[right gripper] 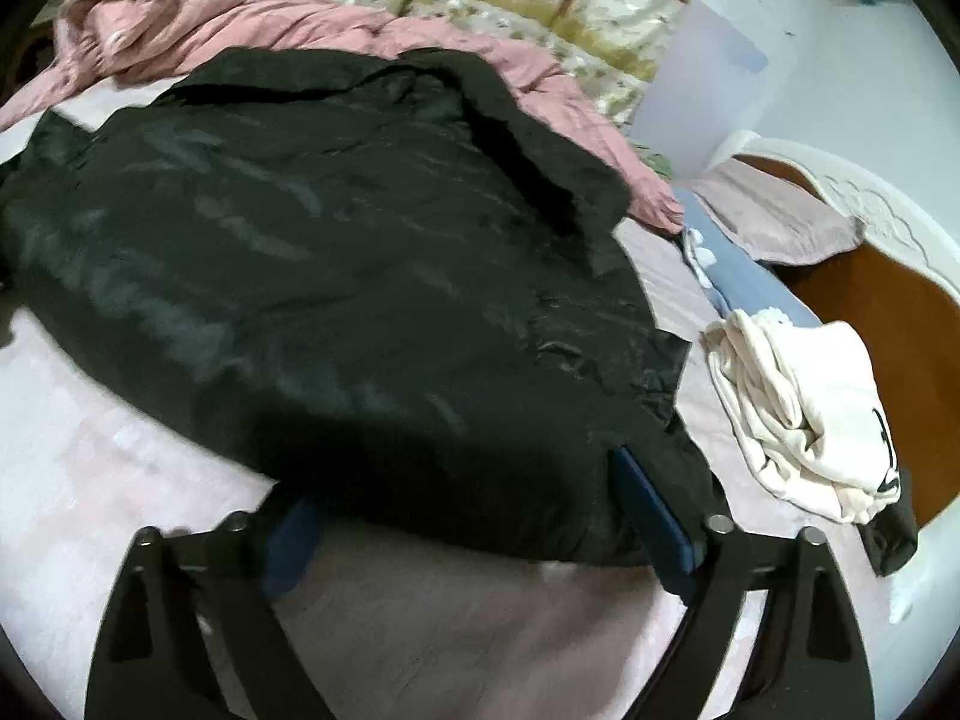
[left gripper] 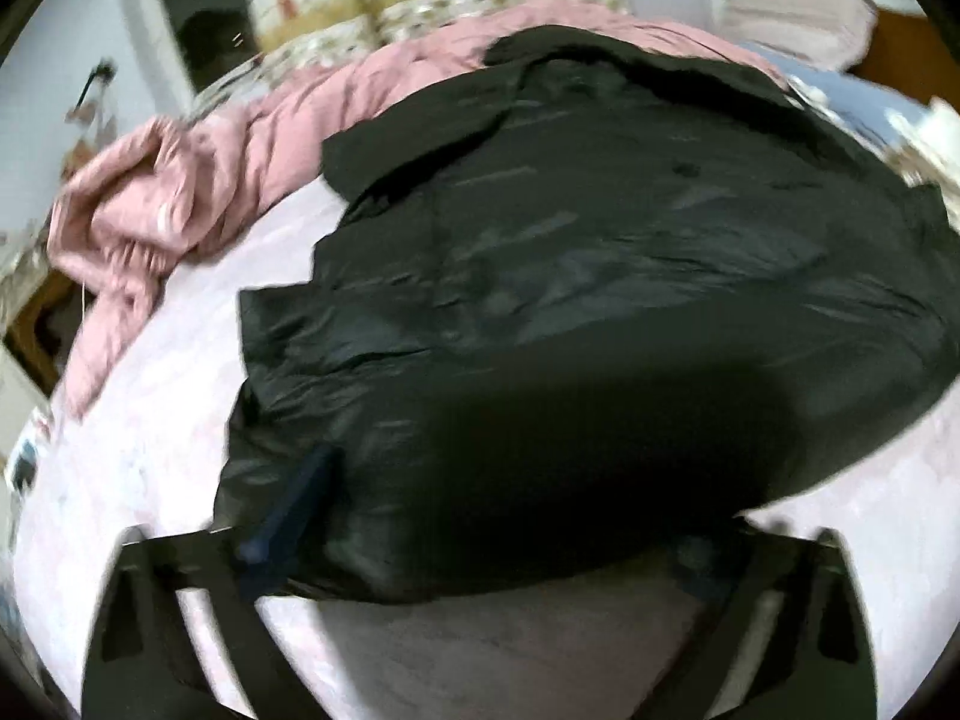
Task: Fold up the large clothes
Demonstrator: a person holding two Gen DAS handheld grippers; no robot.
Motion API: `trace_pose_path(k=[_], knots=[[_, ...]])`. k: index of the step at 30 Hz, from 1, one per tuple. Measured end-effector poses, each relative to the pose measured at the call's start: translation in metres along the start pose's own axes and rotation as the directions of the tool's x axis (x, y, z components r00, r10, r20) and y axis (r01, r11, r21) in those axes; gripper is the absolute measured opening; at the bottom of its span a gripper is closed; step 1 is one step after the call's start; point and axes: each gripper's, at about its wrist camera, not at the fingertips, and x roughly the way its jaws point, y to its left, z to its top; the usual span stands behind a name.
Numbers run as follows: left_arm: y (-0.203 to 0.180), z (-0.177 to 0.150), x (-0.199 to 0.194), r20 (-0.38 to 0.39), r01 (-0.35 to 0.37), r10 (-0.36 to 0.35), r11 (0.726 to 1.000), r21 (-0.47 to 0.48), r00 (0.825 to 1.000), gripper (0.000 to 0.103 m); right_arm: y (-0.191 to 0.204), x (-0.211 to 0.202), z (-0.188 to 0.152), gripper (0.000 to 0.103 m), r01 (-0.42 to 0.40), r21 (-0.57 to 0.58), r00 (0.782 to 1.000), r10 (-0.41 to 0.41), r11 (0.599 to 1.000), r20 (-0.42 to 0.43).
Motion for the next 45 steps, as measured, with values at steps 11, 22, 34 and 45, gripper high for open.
trace_pose_path(k=[11,22,34,45], knots=[[0.016,-0.032,-0.062,0.012,0.012,-0.011,1.0,-0.017,1.0,0.017,-0.034,-0.064,-0.028,0.015,-0.145,0.148,0.989,0.145,0.978,0.013],[0.035,-0.074,-0.127,0.004,0.019,-0.019,0.997,-0.075,1.0,0.07,-0.056,-0.122,-0.077,0.06,-0.166,0.226,0.985,0.174,0.96,-0.015],[0.049,0.018,-0.115,0.08,0.036,-0.032,0.998,-0.055,0.996,0.077,-0.094,-0.1,0.012,0.067,-0.138,0.239,0.99,0.128,0.961,0.057],[0.056,0.075,-0.018,0.007,-0.003,0.003,0.999,-0.048,1.0,0.081,-0.088,-0.003,0.074,0.074,-0.081,0.233,0.997,0.083,0.969,0.001]])
